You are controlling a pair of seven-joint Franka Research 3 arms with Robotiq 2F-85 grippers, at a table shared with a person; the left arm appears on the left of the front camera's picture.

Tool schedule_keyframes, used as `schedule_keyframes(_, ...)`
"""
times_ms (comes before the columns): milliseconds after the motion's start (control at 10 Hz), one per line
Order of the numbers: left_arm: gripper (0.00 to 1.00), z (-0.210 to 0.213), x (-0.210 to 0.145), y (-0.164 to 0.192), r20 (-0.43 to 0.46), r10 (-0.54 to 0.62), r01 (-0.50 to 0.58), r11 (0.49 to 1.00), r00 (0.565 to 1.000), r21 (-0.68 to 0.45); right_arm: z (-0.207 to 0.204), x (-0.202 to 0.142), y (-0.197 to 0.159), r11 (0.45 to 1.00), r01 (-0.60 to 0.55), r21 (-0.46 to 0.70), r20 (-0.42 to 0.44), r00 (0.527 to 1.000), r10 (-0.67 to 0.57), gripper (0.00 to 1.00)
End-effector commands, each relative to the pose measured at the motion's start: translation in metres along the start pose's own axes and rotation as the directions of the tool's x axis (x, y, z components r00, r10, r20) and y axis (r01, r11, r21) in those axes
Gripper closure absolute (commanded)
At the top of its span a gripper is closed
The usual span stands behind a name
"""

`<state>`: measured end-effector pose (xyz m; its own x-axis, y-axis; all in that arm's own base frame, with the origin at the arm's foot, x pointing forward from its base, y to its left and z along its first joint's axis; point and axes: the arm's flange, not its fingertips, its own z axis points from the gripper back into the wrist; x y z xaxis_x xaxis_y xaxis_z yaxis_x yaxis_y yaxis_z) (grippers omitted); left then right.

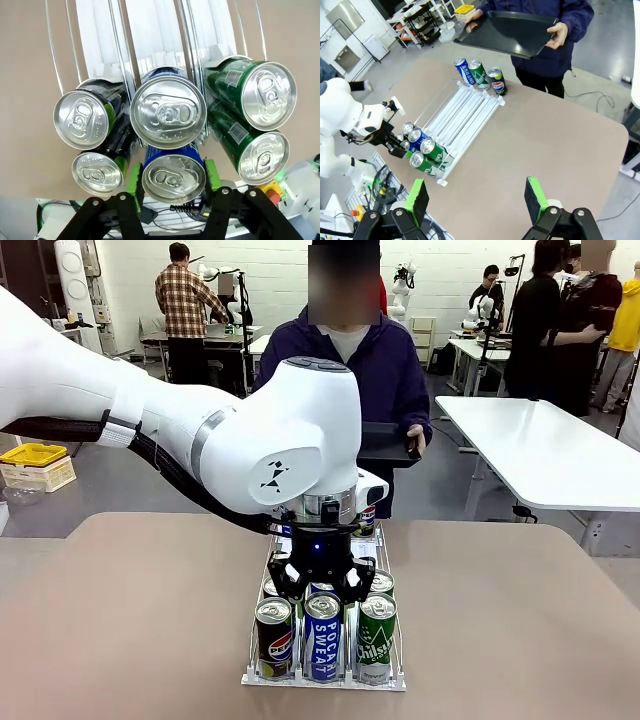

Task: Retrieve and hand over the desired beverage to the person.
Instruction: Pick up a can of the same type that the person held from the Automatic Can Dispenser.

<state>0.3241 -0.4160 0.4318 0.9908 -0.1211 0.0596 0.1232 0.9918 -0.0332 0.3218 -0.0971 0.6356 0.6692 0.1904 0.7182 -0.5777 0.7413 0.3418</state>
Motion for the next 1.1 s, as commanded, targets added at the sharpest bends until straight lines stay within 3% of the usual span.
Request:
schedule_keyframes(0,1.0,0.002,0.0,0.001,-0.035,-0.016,0.015,1.0,0.999,-0.007,0.0,0.002,-0.002,1.0,-0.011,0.027,0.017,1.0,0.011,0.0)
schedule_keyframes(100,0.93,0.002,0.0,0.001,-0.037,-0.017,0.017,1.0,0.999,-0.006,0.0,0.002,-0.002,1.0,-0.011,0.027,0.017,1.0,0.011,0.0)
schedule_keyframes(200,1.0,0.001,0.0,0.001,-0.039,-0.018,0.018,1.0,0.999,-0.006,0.0,0.002,-0.002,1.0,-0.011,0.027,0.017,1.0,0.011,0.0)
schedule_keyframes(500,1.0,0.01,-0.001,0.003,-0.03,-0.019,0.019,1.0,0.999,-0.002,0.0,0.002,-0.002,1.0,-0.011,0.027,0.017,1.0,0.011,0.0)
schedule_keyframes(700,1.0,0.056,-0.011,0.008,-0.001,0.039,-0.039,0.999,0.999,0.006,0.0,0.002,-0.002,1.0,-0.011,0.027,0.017,1.0,0.011,0.0)
schedule_keyframes(1000,1.0,0.161,-0.026,0.022,0.091,0.158,-0.153,0.987,0.983,-0.053,0.0,0.002,-0.002,1.0,-0.011,0.027,0.017,1.0,0.011,0.0)
